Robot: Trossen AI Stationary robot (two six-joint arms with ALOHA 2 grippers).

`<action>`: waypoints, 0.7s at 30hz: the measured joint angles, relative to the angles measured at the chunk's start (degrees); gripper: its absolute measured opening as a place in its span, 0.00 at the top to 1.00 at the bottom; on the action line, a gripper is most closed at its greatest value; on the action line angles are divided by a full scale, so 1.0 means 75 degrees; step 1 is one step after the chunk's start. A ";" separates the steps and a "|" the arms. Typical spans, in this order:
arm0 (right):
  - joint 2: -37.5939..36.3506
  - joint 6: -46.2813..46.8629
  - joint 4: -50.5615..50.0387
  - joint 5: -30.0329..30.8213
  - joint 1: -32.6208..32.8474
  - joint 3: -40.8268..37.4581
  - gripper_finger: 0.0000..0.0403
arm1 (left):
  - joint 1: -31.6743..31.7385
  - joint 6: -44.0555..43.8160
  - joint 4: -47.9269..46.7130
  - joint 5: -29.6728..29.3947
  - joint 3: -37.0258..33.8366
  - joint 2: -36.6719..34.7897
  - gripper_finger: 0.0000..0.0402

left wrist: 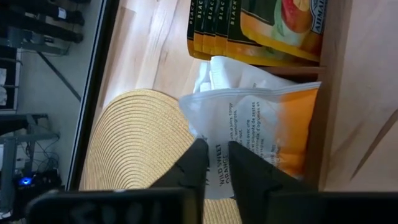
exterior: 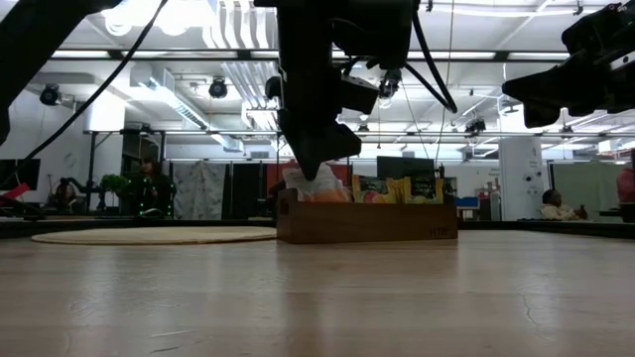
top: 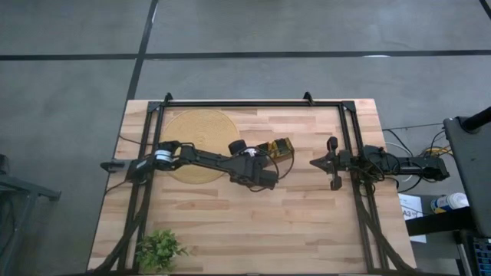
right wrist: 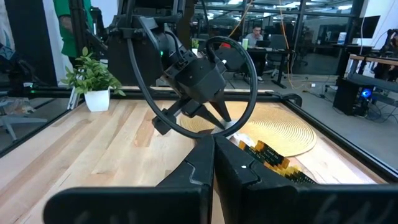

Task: Pick & Place Tea
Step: Put the white tea bag into the left section of the wooden organizer

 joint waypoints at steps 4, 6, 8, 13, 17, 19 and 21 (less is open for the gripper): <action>0.0000 0.0000 0.0000 0.0003 0.0000 0.0000 0.98 | -0.0002 -0.0006 -0.0011 0.0005 0.0000 -0.0017 0.74; 0.0000 0.0000 0.0000 0.0002 0.0002 0.0000 0.98 | -0.0002 -0.0010 -0.0034 0.0008 0.0000 -0.0033 0.70; 0.0000 0.0000 0.0000 0.0001 0.0000 0.0000 0.98 | -0.0002 -0.0001 -0.0084 0.0008 0.0026 -0.0051 0.67; 0.0000 0.0000 -0.0001 0.0003 0.0001 0.0001 0.98 | 0.0001 0.0180 -0.0397 0.0008 0.0320 -0.0058 0.65; 0.0000 0.0000 -0.0001 0.0001 0.0003 0.0000 0.98 | -0.0003 0.0212 -0.0803 0.0009 0.0708 -0.0060 0.65; 0.0000 0.0000 0.0000 0.0003 0.0002 0.0000 0.98 | -0.0005 0.0211 -0.0939 0.0006 0.0875 -0.0068 0.65; 0.0000 0.0000 0.0000 0.0000 0.0002 0.0000 0.98 | -0.0003 0.0213 -0.0989 0.0005 0.0979 -0.0073 0.65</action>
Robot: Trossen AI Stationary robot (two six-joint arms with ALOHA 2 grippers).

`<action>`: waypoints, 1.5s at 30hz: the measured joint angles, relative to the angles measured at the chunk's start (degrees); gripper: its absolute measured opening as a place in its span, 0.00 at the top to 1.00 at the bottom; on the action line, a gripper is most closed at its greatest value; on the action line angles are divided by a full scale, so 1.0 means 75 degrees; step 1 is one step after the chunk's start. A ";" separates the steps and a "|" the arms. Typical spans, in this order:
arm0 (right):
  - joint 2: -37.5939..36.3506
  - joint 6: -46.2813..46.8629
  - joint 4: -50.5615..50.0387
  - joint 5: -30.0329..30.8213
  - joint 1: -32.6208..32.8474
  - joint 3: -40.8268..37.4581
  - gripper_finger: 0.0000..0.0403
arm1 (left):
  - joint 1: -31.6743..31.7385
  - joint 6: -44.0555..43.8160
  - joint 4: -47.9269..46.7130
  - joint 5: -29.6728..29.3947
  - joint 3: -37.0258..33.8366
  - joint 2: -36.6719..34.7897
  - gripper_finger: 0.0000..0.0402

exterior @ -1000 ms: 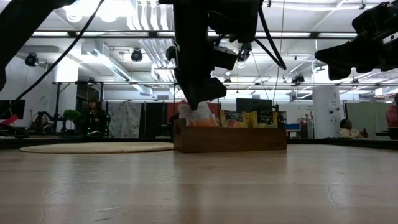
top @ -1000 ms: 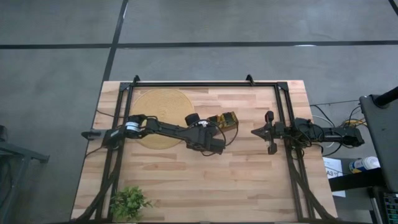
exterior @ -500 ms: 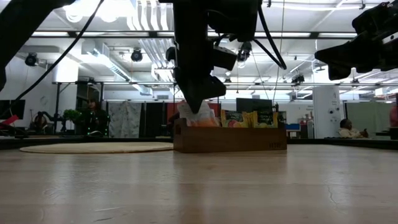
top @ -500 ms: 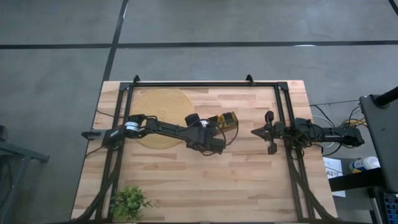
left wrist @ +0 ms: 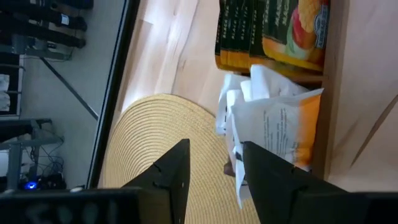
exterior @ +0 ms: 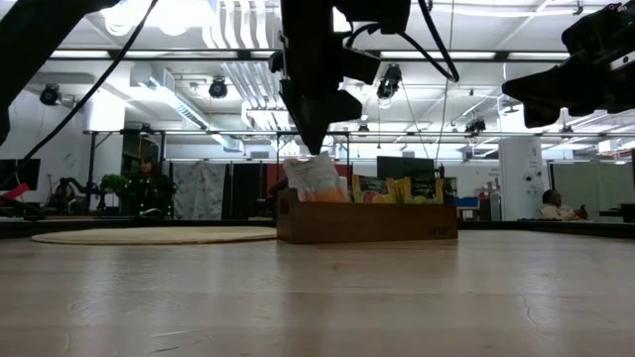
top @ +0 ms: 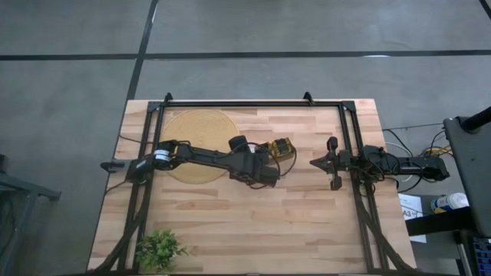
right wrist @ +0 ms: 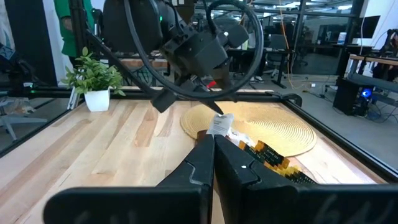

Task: Pick & Place Tea
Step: Put the white tea bag into the left section of the wooden organizer

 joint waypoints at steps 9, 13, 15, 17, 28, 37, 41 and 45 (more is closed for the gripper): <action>0.0000 0.0000 -0.0003 0.0002 -0.0003 0.0000 0.98 | -0.0063 0.0156 -0.0202 0.2010 0.0525 0.0000 0.65; 0.0000 0.0000 -0.0001 0.0003 0.0000 0.0000 0.98 | -0.0036 0.0781 0.0013 0.3040 0.0624 -0.0003 0.68; -0.0001 0.0000 -0.0003 0.0001 -0.0002 0.0000 0.98 | 0.0028 0.1059 0.0136 0.3235 0.0615 -0.0003 0.74; 0.0000 0.0000 0.0000 0.0001 -0.0002 0.0000 0.98 | 0.0087 0.1283 0.0192 0.3259 0.0600 -0.0003 0.84; 0.0000 0.0000 -0.0002 0.0003 0.0000 0.0000 0.98 | 0.0357 0.2033 0.1357 0.3461 -0.0394 -0.0003 1.00; 0.0000 0.0000 0.0000 0.0003 -0.0001 0.0000 0.98 | 0.0354 0.2075 0.2117 0.3370 -0.0796 0.0000 1.00; 0.0000 0.0000 -0.0001 0.0000 0.0000 0.0000 0.98 | 0.0354 0.1932 0.2135 0.3112 -0.0793 0.0000 1.00; 0.0000 0.0000 -0.0001 0.0000 -0.0002 0.0000 0.98 | 0.0357 0.1922 0.2135 0.2827 -0.0795 0.0000 1.00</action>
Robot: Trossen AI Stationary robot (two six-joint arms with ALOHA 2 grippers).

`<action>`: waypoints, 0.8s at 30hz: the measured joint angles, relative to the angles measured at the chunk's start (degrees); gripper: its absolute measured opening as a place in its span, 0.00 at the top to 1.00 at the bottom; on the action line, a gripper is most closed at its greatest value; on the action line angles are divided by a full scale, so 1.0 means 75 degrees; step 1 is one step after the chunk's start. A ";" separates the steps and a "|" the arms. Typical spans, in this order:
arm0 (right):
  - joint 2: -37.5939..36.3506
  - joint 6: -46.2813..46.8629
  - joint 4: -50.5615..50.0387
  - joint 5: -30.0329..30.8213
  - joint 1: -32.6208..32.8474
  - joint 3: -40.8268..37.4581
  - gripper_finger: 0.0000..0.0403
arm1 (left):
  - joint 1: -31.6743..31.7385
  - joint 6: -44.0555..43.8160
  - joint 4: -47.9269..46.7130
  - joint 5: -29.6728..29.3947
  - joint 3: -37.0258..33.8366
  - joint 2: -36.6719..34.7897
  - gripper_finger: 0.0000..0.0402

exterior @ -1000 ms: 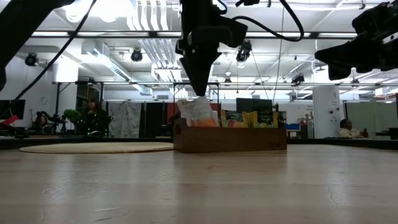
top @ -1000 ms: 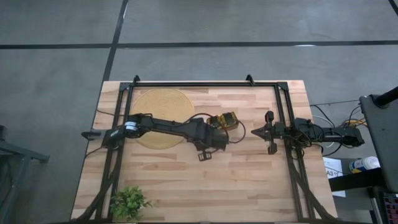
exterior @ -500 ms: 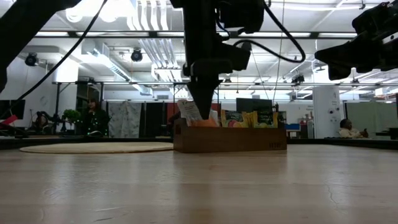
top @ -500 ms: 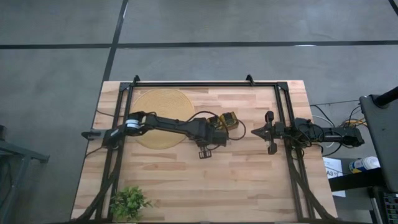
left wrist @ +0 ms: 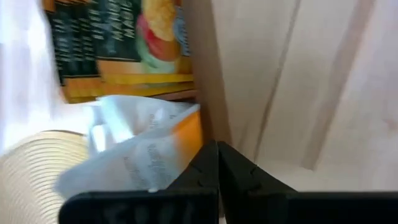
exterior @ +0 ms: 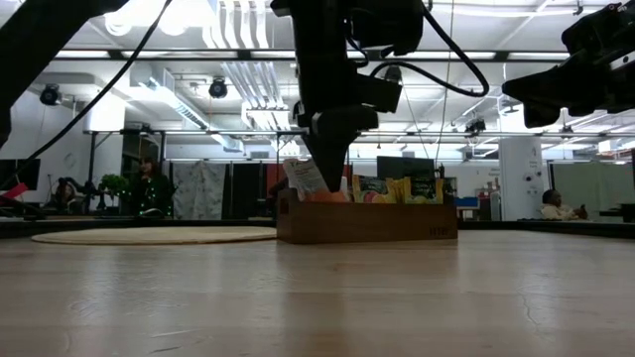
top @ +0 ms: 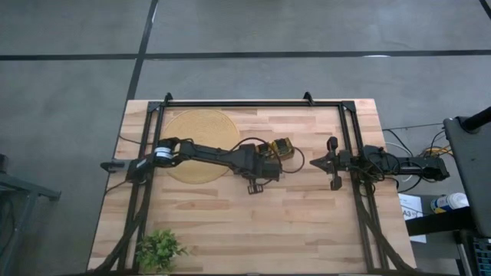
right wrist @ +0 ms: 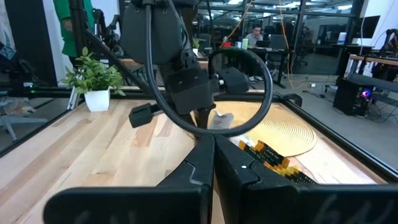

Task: Pick & Place Tea
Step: Put the white tea bag into the left section of the wooden organizer

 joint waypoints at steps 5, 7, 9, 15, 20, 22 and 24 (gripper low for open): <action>-0.0001 0.0000 0.0001 0.0002 0.0001 0.0000 0.98 | 0.0035 -0.0032 0.0000 -0.0326 0.0002 0.0000 1.00; -0.0001 0.0000 0.0001 0.0003 0.0002 0.0000 0.98 | 0.0049 -0.0054 0.0008 -0.0368 -0.0002 0.0000 1.00; -0.0001 0.0000 0.0001 0.0002 0.0001 0.0000 0.98 | 0.0058 -0.0089 0.0046 -0.0370 -0.0047 0.0000 1.00; 0.0000 0.0000 0.0001 0.0000 -0.0001 0.0000 0.98 | 0.0064 -0.0202 0.0269 -0.0370 -0.0236 0.0000 1.00; -0.0002 0.0000 -0.0001 0.0002 0.0002 0.0001 0.98 | 0.0064 -0.0203 0.0309 -0.0743 -0.0249 0.0000 1.00; -0.0002 0.0000 0.0001 0.0003 0.0000 0.0000 0.98 | 0.0064 -0.0202 0.0309 -0.0871 -0.0249 0.0000 1.00; -0.0002 0.0000 -0.0001 0.0002 0.0001 0.0000 0.98 | 0.0064 -0.0203 0.0309 -0.0866 -0.0249 0.0000 1.00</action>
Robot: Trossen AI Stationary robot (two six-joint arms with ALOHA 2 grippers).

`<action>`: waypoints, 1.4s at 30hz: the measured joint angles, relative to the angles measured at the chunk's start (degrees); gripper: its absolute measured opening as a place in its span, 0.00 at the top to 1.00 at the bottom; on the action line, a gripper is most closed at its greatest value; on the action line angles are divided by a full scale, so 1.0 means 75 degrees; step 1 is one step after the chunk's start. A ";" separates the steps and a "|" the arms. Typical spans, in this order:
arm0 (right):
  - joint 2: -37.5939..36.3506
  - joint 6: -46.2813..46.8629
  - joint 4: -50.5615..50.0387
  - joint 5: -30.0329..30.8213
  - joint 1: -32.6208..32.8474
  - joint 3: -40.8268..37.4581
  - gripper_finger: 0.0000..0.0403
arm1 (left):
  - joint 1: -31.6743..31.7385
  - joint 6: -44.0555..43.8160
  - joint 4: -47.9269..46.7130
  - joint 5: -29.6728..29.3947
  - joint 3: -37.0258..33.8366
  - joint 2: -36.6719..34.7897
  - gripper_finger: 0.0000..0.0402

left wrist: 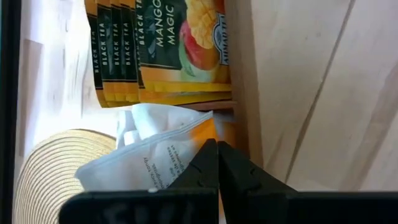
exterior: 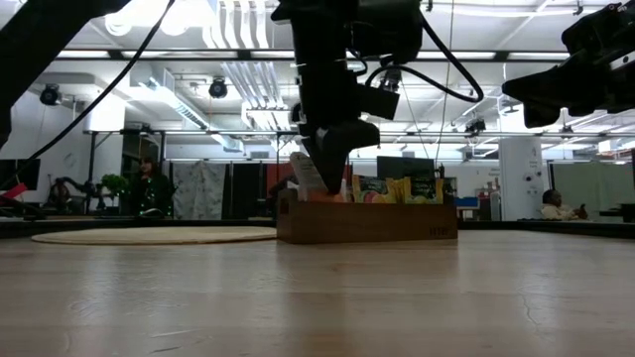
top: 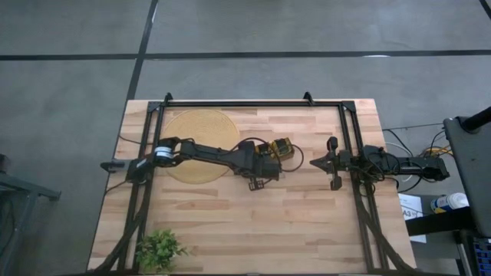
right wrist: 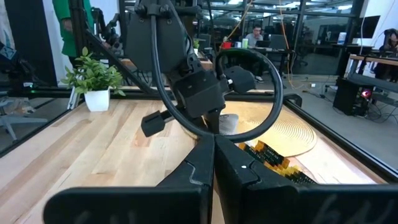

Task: Pick & Place Tea
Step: Put the white tea bag into the left section of the wooden organizer

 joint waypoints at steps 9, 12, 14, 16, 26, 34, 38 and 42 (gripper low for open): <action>-0.0001 0.0000 0.0002 0.0001 -0.0001 0.0000 0.98 | 0.0000 -0.0108 -0.0012 0.0650 0.0000 -0.0032 1.00; -0.0001 0.0000 0.0002 0.0001 0.0000 0.0000 0.98 | 0.0000 -0.0108 0.0003 0.0650 0.0000 -0.0032 1.00; -0.0001 0.0000 0.0000 -0.0002 0.0000 0.0000 0.98 | -0.0005 -0.0108 0.0003 0.0653 0.0000 -0.0060 1.00; -0.0001 0.0000 0.0002 -0.0001 0.0000 0.0000 0.98 | -0.0015 -0.0135 -0.0014 0.0653 0.0000 -0.0130 1.00; -0.0001 0.0000 0.0002 0.0009 -0.0002 0.0000 0.98 | -0.0029 -0.0613 -0.0692 0.0080 0.0000 -0.1358 1.00; -0.0001 0.0000 0.0002 0.0001 -0.0002 0.0000 0.98 | 0.0036 -0.0927 -0.0355 0.0215 -0.0562 -0.1916 0.95; -0.0004 0.0000 0.0002 -0.0002 0.0000 0.0000 0.98 | 0.0032 -0.1078 0.0436 0.0446 -0.1078 -0.2080 0.82; -0.0001 0.0000 0.0001 -0.0002 0.0000 0.0000 0.98 | 0.0015 -0.1174 0.1524 0.0514 -0.1674 -0.2333 0.69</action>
